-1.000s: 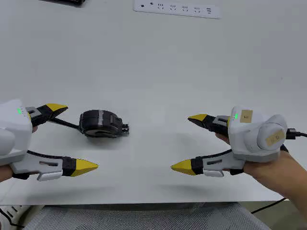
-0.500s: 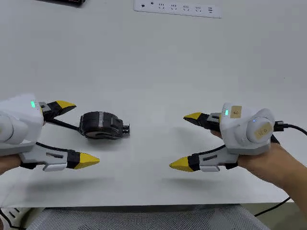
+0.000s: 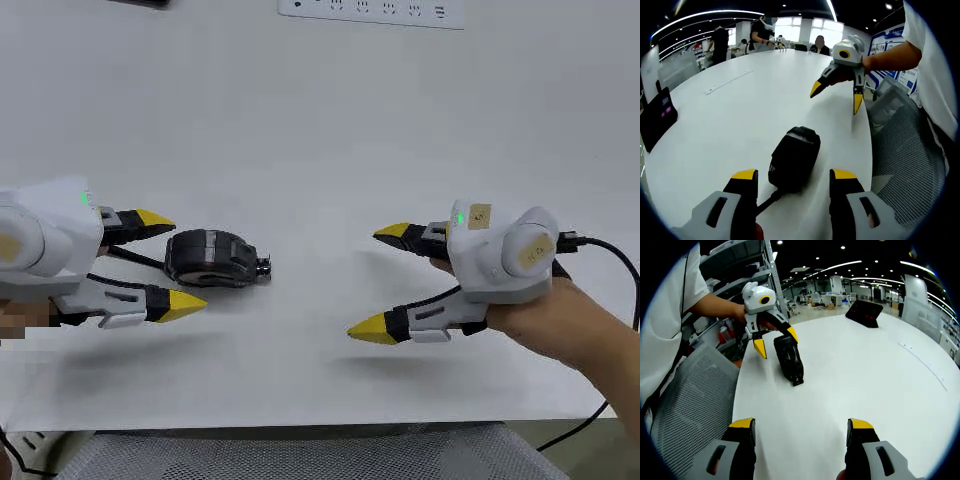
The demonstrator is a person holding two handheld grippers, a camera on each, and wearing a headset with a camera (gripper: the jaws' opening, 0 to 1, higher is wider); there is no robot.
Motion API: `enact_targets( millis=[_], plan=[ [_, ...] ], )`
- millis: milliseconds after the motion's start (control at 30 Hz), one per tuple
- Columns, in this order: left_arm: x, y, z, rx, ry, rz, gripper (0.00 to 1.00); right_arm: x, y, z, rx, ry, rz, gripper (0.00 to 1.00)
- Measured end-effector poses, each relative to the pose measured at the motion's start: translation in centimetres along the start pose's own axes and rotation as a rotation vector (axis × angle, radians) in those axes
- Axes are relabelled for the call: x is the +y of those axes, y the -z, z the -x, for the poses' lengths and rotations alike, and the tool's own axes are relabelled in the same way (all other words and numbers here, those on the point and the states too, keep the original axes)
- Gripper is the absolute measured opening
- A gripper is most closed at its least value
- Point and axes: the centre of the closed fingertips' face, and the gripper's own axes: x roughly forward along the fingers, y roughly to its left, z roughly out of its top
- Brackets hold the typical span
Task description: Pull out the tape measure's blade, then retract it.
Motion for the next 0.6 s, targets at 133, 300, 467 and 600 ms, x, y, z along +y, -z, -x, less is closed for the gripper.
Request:
enact_targets(
  millis=[133,300,467,600],
  plan=[
    [0.1,0.2,-0.2,0.012,0.009,-0.012,0.46,-0.3,-0.1,-0.1,0.001,-0.004,0.001,0.73],
    [0.4,-0.1,-0.6,0.016,0.011,-0.035,0.38,-0.4,-0.3,-0.4,-0.004,-0.015,0.000,0.73],
    [0.4,-0.1,-0.9,0.028,0.018,-0.059,0.35,-0.3,-0.5,-1.0,-0.005,-0.025,0.002,0.73],
    [0.6,0.0,-1.1,0.036,0.018,-0.065,0.32,-0.2,-0.6,-1.4,-0.005,-0.034,0.004,0.73]
  ],
)
